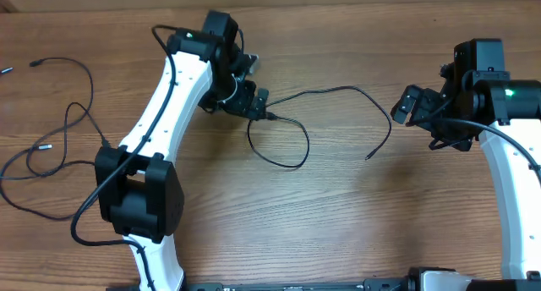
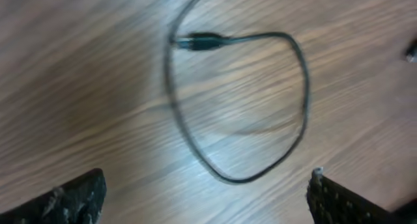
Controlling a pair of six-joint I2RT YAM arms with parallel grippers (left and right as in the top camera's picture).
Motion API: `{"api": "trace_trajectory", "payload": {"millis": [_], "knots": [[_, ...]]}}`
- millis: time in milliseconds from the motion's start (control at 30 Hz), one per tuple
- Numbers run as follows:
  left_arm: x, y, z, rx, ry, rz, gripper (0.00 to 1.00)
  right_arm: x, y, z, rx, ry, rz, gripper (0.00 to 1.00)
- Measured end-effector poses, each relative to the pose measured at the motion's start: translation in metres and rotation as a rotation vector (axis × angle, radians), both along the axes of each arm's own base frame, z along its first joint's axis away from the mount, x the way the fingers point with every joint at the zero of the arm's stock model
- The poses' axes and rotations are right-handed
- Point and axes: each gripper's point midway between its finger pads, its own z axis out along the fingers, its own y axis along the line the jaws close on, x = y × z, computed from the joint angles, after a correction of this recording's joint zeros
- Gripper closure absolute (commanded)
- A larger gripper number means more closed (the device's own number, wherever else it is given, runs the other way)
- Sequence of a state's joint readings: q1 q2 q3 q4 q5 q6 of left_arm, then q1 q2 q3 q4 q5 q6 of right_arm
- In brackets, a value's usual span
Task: Untangle cables
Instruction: 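Reach the left gripper back to the remaining USB cable and grasp it, then drag the USB cable to the left side with the left gripper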
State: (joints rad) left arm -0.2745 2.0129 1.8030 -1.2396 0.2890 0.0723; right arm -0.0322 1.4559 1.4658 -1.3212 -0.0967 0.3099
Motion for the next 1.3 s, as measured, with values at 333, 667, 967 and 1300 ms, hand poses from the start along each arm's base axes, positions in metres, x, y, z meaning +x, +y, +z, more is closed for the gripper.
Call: {"api": "trace_trajectory", "payload": {"millis": [333,667,967,1300], "knots": [[-0.023,-0.048,-0.043,-0.147,0.044,-0.078,0.09,0.000,0.000,0.000,0.000,0.000,0.000,0.00],[-0.024,-0.041,-0.065,-0.073,0.059,0.039,0.11,0.000,0.000,0.000,0.001,0.000,0.000,0.00],[0.007,-0.029,-0.065,-0.025,-0.060,0.089,0.07,0.000,0.000,0.000,0.001,0.000,0.001,0.00],[0.009,-0.012,-0.073,0.083,-0.075,0.123,0.27,0.000,0.000,0.000,0.001,0.000,0.000,0.00]]}}
